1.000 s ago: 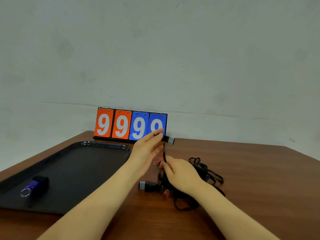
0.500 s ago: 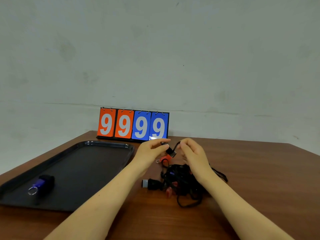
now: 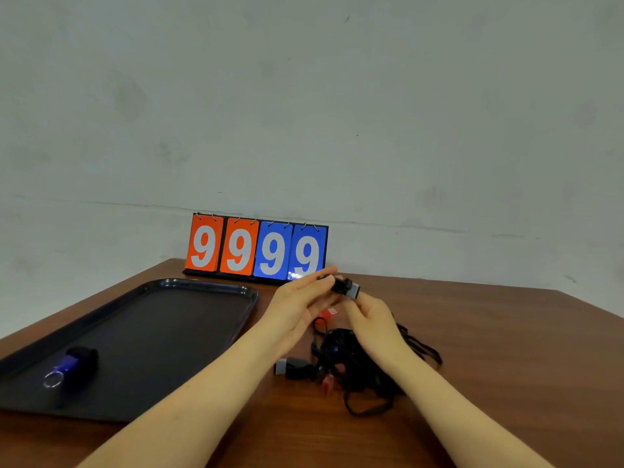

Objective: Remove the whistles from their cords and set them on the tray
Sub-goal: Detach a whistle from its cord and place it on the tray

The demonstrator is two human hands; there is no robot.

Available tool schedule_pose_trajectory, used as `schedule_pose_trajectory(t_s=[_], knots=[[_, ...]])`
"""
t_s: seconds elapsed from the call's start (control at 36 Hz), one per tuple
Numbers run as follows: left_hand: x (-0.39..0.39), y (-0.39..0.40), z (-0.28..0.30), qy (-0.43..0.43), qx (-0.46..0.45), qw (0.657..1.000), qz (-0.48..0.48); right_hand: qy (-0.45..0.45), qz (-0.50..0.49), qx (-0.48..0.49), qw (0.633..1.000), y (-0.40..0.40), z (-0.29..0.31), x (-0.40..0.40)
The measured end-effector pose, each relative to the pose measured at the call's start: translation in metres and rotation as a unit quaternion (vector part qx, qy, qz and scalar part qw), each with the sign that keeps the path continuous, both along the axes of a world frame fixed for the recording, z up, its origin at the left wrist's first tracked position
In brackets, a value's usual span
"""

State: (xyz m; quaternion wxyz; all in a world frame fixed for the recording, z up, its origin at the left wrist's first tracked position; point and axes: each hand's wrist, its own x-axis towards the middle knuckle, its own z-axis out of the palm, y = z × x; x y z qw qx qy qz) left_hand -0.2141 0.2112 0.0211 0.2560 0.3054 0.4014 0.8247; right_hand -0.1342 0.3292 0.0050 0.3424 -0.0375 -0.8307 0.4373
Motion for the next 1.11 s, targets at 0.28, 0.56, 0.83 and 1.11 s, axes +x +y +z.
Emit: schedule_pose_trajectory(t_s=[0.28, 0.56, 0.83, 1.11], knots=[[-0.005, 0.003, -0.01, 0.102, -0.071, 0.984, 0.125, -0.117, -0.022, 0.24, 0.963, 0.007, -0.007, -0.004], [-0.014, -0.002, -0.009, 0.253, -0.196, 0.932, 0.17, 0.013, 0.012, 0.017, 1.0, 0.01, 0.008, 0.009], [0.012, -0.006, 0.005, 0.212, -0.122, 0.969, -0.023, 0.044, 0.009, -0.14, 0.989, 0.024, 0.01, 0.01], [0.009, 0.007, -0.004, -0.049, 0.032, 0.998, -0.022, -0.009, -0.025, -0.061, 0.998, 0.02, 0.0, -0.004]])
